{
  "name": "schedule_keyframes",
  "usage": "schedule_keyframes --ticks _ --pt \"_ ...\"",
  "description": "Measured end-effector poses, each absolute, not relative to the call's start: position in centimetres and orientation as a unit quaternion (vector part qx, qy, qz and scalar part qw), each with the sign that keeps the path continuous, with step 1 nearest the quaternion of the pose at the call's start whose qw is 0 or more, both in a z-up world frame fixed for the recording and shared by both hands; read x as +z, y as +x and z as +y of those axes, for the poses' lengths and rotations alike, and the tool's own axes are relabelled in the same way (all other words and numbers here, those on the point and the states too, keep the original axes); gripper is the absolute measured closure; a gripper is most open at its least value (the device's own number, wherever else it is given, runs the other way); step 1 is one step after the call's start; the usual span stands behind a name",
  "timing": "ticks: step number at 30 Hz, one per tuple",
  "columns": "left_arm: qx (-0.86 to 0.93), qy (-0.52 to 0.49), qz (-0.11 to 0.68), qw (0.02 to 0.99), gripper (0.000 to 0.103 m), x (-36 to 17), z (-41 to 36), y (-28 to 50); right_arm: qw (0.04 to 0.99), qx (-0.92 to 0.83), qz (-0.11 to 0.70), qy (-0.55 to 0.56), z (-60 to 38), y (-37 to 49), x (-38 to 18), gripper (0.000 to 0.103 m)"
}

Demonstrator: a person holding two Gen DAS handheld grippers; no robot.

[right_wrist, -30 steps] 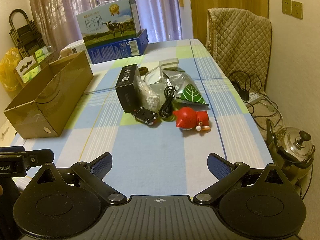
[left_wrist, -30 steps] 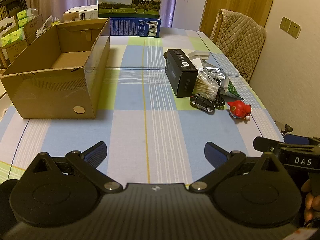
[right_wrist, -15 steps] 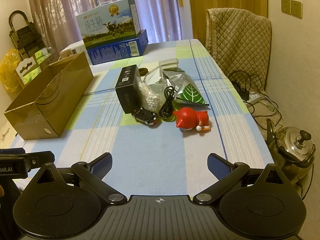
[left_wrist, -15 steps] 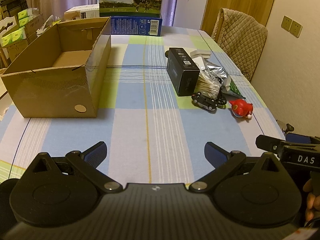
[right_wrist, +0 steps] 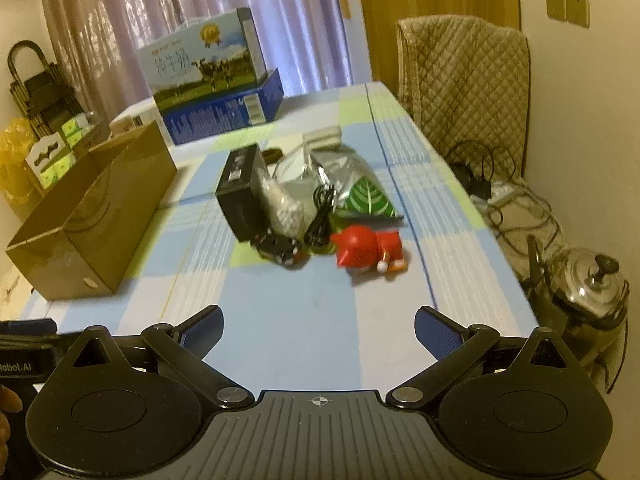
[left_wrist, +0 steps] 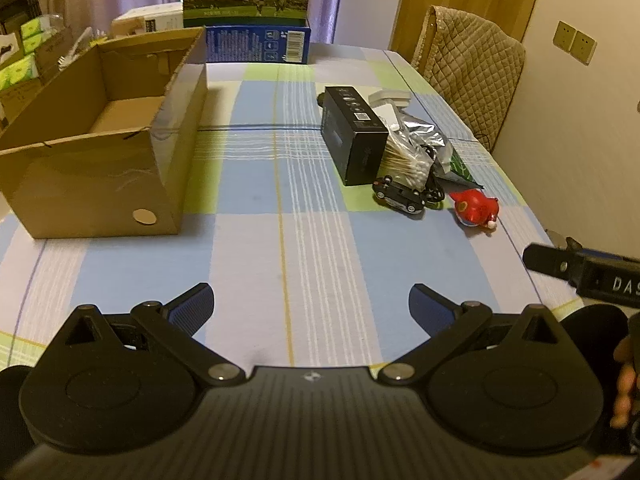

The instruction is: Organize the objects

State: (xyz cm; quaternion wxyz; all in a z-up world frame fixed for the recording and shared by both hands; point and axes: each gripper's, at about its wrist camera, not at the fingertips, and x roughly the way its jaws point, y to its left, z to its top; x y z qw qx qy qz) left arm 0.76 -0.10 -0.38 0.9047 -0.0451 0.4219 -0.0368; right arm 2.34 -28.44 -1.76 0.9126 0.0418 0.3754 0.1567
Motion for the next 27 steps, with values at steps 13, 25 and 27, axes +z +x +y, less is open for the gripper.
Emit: schedule_keyframes --ticks 13,25,27 --pt "-0.055 -0.055 0.410 0.909 0.001 -1.6 -1.0 5.8 0.923 0.143 0.353 0.048 -30.0 7.1 -1.7 0.003" --pt "-0.071 -0.041 0.429 0.900 0.001 -4.4 -2.7 11.6 0.912 0.143 0.384 0.040 -29.2 12.7 -5.7 0.012" --pt "-0.073 -0.038 0.429 0.900 0.001 -4.9 -2.9 12.3 0.908 0.144 0.392 0.038 -29.0 13.6 -6.7 0.017"
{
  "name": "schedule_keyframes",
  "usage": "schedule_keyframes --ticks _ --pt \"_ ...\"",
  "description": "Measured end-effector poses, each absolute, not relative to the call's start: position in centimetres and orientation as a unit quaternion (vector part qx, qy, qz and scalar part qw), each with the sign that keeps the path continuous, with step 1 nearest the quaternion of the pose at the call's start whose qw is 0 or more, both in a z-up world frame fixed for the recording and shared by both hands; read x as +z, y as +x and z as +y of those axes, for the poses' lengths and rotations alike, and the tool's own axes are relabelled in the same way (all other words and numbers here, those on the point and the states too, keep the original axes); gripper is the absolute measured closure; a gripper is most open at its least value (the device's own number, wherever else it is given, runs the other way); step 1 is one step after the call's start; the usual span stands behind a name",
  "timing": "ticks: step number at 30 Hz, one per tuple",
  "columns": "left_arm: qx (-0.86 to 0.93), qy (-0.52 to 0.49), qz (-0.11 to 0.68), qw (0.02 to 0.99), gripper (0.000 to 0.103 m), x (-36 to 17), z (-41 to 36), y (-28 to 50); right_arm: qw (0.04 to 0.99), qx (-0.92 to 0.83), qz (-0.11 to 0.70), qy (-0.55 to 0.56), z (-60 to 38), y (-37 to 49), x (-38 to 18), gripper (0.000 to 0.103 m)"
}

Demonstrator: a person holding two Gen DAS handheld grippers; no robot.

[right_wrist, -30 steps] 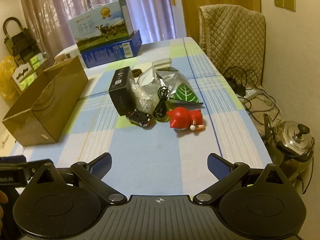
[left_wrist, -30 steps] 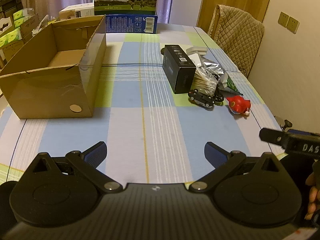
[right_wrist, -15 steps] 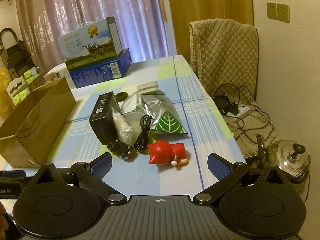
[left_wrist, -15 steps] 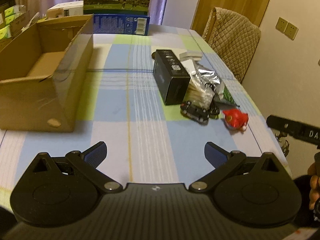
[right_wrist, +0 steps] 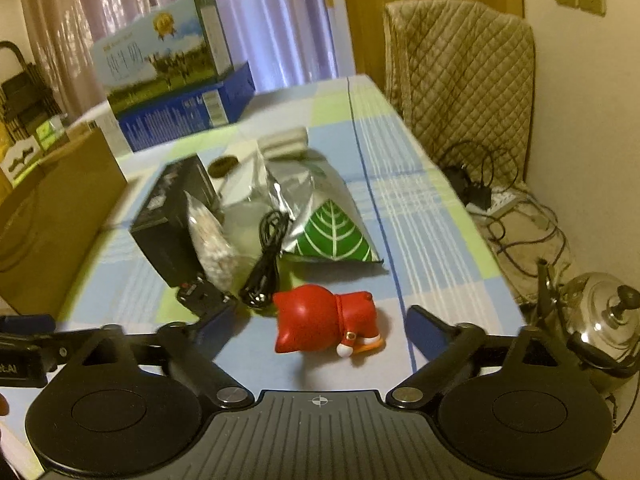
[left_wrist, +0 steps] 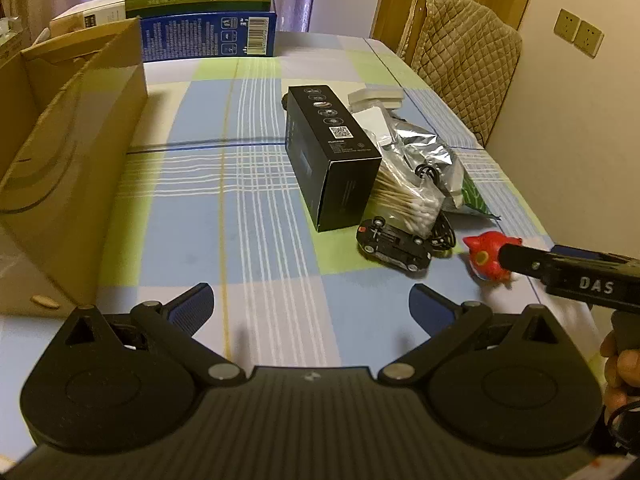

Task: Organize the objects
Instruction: 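Grasp the black toy car with the left tool while the right tool grasps the red figurine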

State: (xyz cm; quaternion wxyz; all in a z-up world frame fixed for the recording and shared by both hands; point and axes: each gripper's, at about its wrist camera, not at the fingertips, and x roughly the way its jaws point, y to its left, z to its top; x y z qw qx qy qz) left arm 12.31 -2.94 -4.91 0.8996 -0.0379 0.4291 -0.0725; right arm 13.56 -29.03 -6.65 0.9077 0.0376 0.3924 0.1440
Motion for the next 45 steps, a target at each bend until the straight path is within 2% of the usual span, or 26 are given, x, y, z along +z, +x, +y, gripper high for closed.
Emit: schedule_keyframes --ticks 7,9,11,21,25,34,37,38,45 --pt "-0.093 -0.027 0.426 0.899 0.001 -6.5 -4.1 14.3 0.903 0.145 0.405 0.023 -28.7 15.8 -8.8 0.023" --pt "-0.099 -0.027 0.424 0.900 0.001 -6.7 -4.3 14.6 0.899 0.144 0.413 0.024 -28.6 16.2 -9.2 0.028" --pt "-0.106 -0.029 0.422 0.900 0.001 -7.0 -4.5 15.0 0.895 0.147 0.421 0.027 -28.6 16.5 -9.5 0.037" --pt "-0.177 0.005 0.390 0.903 0.001 -7.3 -6.7 16.4 0.910 0.119 0.394 0.045 -29.3 16.2 -8.4 0.039" --pt "-0.208 0.037 0.389 0.897 0.009 -8.2 -8.1 17.4 0.910 0.114 0.395 0.046 -29.5 16.2 -8.2 0.039" --pt "-0.228 0.066 0.394 0.888 0.018 -9.7 -9.7 18.7 0.908 0.112 0.400 0.044 -29.4 15.9 -8.2 0.039" --pt "-0.226 0.061 0.399 0.887 0.031 -9.8 -9.6 18.9 0.909 0.112 0.400 0.040 -29.3 15.8 -8.3 0.038" --pt "-0.224 0.059 0.401 0.886 0.039 -9.8 -9.5 18.9 0.909 0.113 0.400 0.039 -29.3 15.8 -8.3 0.038" --pt "-0.208 0.048 0.402 0.890 0.040 -9.4 -8.1 17.9 0.904 0.118 0.409 0.027 -28.6 15.9 -9.0 0.037"
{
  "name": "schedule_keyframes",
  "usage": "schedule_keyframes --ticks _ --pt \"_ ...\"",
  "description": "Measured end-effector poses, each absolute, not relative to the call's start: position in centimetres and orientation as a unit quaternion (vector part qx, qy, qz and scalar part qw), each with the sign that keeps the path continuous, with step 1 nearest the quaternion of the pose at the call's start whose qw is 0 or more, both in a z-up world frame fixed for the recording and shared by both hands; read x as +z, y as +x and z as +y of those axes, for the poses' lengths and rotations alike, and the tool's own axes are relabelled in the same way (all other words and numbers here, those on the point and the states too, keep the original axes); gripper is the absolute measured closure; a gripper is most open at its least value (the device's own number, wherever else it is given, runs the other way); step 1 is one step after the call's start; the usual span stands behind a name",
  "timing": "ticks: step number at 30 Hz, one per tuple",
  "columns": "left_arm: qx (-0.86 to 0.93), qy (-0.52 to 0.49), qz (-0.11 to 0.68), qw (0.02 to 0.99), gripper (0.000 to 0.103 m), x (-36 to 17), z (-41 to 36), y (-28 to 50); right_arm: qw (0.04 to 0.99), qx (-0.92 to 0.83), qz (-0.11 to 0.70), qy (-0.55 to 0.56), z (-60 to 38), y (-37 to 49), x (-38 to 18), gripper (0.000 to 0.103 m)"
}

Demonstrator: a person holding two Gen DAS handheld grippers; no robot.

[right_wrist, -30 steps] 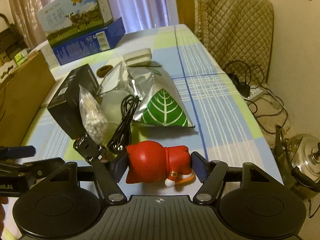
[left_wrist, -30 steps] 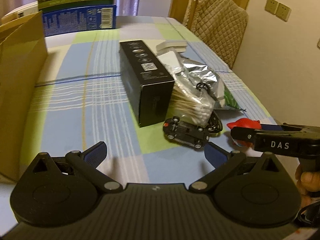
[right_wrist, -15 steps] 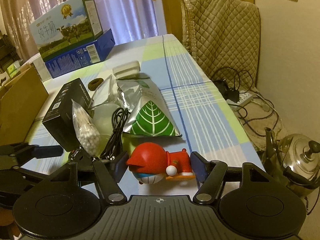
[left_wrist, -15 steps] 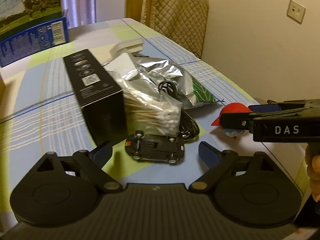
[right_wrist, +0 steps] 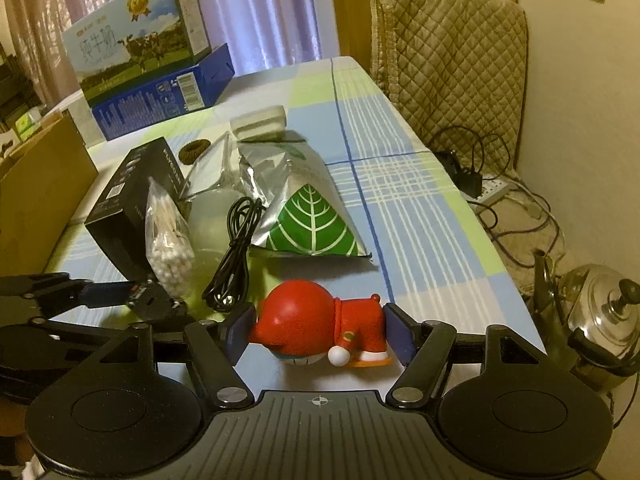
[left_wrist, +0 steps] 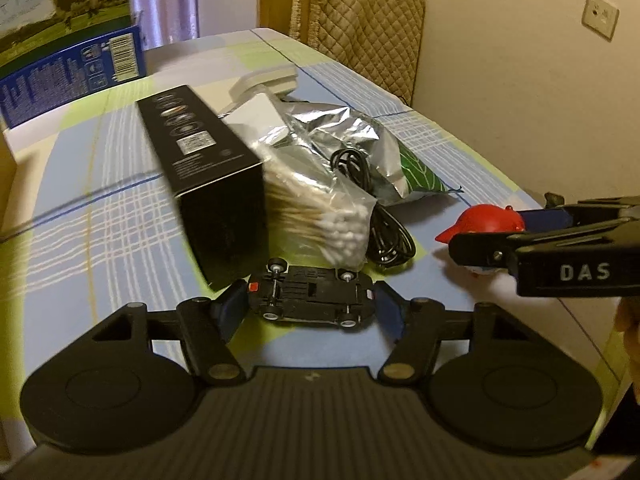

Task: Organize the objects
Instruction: 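Grasp the black toy car with the left tool while the right tool grasps the red figurine, then carry the toy car and red figurine over the cardboard box with both tools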

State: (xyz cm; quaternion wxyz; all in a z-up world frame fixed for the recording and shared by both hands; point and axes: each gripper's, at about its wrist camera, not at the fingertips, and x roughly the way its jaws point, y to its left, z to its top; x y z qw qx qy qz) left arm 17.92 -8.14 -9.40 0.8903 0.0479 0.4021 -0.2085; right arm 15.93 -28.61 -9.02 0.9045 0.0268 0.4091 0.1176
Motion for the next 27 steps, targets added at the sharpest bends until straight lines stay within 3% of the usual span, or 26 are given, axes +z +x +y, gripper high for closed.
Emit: schedule_keyframes --ticks 8,27 --pt "-0.189 0.033 0.406 0.894 0.040 -8.7 -6.1 15.8 0.899 0.110 0.422 0.024 -28.2 16.5 -9.8 0.032" --pt "-0.176 0.012 0.403 0.898 0.040 -6.9 -4.6 12.9 0.907 0.107 0.407 0.005 -27.1 15.1 -8.8 0.032"
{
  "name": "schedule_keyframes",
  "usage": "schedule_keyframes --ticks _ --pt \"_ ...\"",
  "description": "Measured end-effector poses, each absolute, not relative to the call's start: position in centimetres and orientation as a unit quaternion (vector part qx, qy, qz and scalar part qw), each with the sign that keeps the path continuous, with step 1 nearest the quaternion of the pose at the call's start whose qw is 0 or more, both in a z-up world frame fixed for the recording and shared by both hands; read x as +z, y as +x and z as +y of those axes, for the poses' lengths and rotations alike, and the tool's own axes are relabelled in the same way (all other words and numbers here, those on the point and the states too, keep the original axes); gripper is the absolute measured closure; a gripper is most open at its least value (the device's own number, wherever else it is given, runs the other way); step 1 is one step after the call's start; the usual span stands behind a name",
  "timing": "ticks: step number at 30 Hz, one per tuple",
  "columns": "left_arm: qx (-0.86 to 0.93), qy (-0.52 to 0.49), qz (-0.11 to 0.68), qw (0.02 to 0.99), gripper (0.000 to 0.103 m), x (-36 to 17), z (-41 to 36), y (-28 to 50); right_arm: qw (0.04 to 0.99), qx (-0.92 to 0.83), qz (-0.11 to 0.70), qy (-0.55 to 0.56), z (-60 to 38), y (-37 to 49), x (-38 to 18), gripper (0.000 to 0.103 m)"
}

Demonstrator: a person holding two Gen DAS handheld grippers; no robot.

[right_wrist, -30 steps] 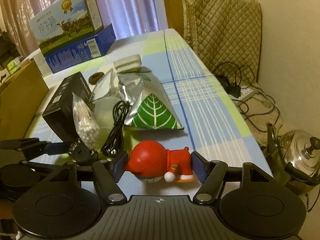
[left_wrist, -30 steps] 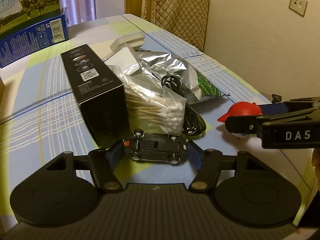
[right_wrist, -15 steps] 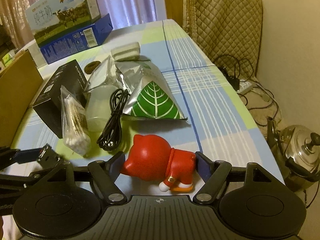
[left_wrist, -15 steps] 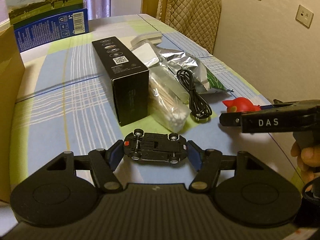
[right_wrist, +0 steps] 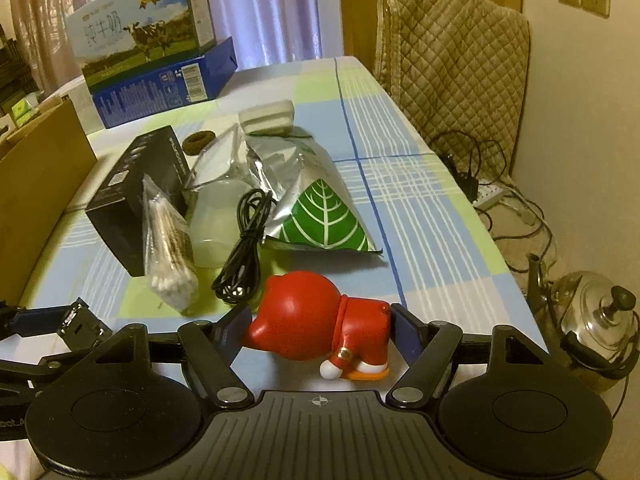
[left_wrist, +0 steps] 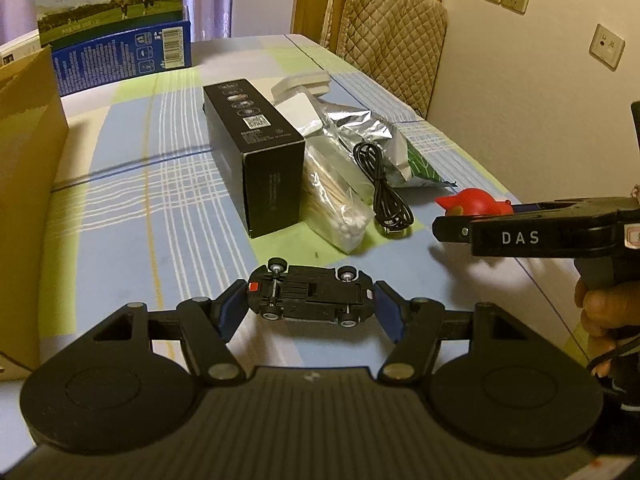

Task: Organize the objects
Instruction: 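Carry the toy car and red figurine over the cardboard box with both tools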

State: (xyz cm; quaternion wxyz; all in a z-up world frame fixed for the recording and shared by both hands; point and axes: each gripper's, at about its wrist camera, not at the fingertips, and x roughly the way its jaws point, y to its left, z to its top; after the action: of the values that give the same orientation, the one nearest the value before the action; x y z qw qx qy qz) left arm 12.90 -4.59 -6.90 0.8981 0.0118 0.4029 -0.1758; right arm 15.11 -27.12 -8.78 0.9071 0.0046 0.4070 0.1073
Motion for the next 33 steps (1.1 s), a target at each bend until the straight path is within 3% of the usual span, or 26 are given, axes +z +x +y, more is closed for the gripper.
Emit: schedule_keyframes --ticks 17,33 --pt "-0.146 0.000 0.343 0.928 0.040 1.4 -0.8 8.6 0.925 0.155 0.346 -0.021 -23.2 8.6 -1.1 0.032" --pt "-0.034 0.005 0.296 0.955 0.040 9.2 11.8 4.5 0.907 0.297 0.298 -0.025 -10.6 7.6 5.0 0.032"
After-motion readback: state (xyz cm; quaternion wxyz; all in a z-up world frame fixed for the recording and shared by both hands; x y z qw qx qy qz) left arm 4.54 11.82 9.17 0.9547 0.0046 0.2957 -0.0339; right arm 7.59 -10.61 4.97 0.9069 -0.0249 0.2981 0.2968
